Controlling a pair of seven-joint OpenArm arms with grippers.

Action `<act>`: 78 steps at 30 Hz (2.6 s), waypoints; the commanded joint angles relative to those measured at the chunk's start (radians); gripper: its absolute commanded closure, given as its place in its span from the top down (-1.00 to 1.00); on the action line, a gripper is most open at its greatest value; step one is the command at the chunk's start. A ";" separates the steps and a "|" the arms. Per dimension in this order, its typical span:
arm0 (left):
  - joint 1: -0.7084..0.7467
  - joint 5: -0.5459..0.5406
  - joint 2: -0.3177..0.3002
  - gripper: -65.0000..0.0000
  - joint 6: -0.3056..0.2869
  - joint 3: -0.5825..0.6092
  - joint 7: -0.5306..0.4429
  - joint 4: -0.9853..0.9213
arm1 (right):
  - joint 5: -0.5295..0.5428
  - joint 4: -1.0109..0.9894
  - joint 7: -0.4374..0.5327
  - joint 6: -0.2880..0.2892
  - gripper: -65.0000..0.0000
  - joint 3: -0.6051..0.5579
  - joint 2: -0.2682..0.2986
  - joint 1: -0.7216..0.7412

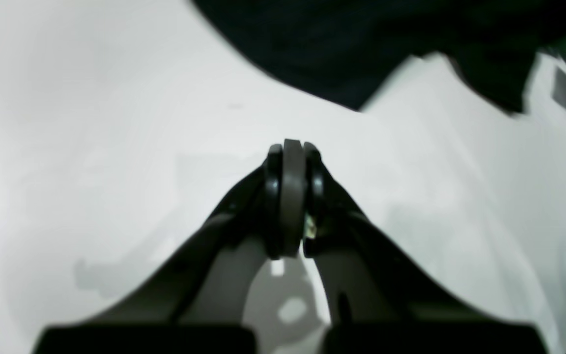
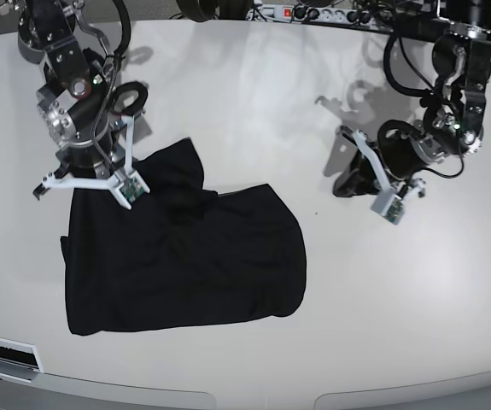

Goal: Layout the t-shirt on the table in an organized manner, then fold the t-shirt properly
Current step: 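Release, regrasp the shirt with the right gripper and pull it flatter, then grasp the shirt's middle with the right gripper and lift it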

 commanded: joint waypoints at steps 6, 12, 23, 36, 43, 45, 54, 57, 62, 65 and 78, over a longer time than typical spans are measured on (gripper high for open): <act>-0.027 0.040 -0.013 -1.00 0.062 0.012 -0.026 0.012 | -0.250 0.019 -0.026 -0.277 -0.56 0.036 0.009 -0.034; -0.018 0.040 -0.022 -1.00 0.072 0.011 -0.019 0.012 | -0.238 0.021 0.008 -0.311 0.21 0.081 0.013 -0.025; -0.018 0.024 -0.027 -1.00 0.074 -0.060 -0.014 0.012 | 0.412 0.086 0.311 0.106 0.19 -0.044 -0.016 -0.007; -0.013 -0.003 -0.027 -1.00 0.077 -0.117 0.004 0.012 | 0.320 -0.469 0.325 0.104 -0.04 -0.178 -0.307 0.337; -0.013 -0.003 -0.027 -1.00 0.077 -0.117 0.004 0.012 | 0.332 -0.812 0.354 0.158 -0.03 -0.178 -0.396 0.476; -0.013 -0.003 -0.027 -1.00 0.077 -0.117 0.004 0.012 | 0.330 -0.916 0.382 0.158 -0.03 -0.179 -0.409 0.504; -0.013 -0.030 -0.027 -1.00 0.077 -0.117 0.003 0.012 | 0.332 -0.888 0.315 0.200 -1.00 -0.178 -0.416 0.537; -0.013 -0.029 -0.027 -1.00 0.077 -0.117 0.003 0.012 | 0.335 -0.702 0.234 0.165 -1.00 -0.178 -0.416 0.537; -0.013 -0.029 -0.027 -1.00 0.077 -0.117 0.003 0.012 | 0.325 -0.315 0.188 0.109 -1.00 -0.177 -0.380 0.537; -0.014 -0.029 -0.027 -1.00 0.077 -0.117 0.003 0.012 | 0.325 -0.154 0.164 0.086 -1.00 -0.146 -0.332 0.533; -0.013 -0.029 -0.034 -1.00 0.077 -0.117 -0.021 0.012 | 0.335 0.144 0.166 0.079 -1.00 0.174 -0.117 0.379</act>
